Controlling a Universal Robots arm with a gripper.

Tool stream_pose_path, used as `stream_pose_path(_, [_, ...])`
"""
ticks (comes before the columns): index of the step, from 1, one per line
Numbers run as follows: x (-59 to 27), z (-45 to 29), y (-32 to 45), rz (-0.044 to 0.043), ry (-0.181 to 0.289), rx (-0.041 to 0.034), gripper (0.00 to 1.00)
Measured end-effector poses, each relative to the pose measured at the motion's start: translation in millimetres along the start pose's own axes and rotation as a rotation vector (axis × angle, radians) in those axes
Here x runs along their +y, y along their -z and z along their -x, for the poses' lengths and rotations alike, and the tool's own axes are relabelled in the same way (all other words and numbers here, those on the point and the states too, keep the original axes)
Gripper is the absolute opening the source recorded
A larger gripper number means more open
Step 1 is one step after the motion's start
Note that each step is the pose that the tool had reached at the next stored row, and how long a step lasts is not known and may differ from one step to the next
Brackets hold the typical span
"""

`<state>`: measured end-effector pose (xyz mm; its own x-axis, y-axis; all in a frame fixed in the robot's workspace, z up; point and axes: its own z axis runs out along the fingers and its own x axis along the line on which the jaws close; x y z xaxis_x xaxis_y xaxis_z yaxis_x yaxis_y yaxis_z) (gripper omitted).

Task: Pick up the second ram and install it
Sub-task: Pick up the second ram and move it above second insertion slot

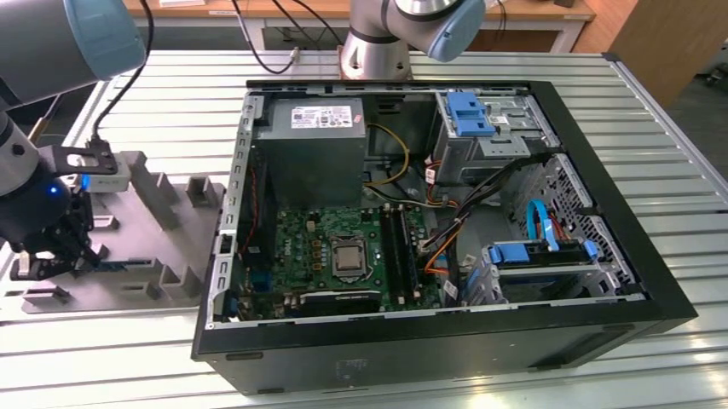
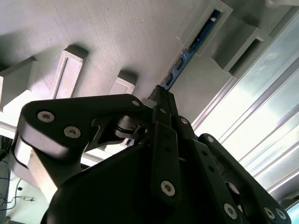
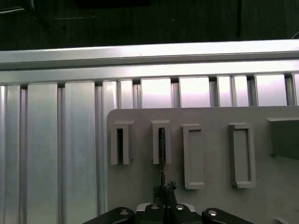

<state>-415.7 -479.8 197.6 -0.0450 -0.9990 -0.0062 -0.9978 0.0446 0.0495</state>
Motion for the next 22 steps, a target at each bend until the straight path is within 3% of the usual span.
stream_pose_path(22, [0.3, 0.1, 5.3, 0.0001, 0.004, 0.0003, 0.12])
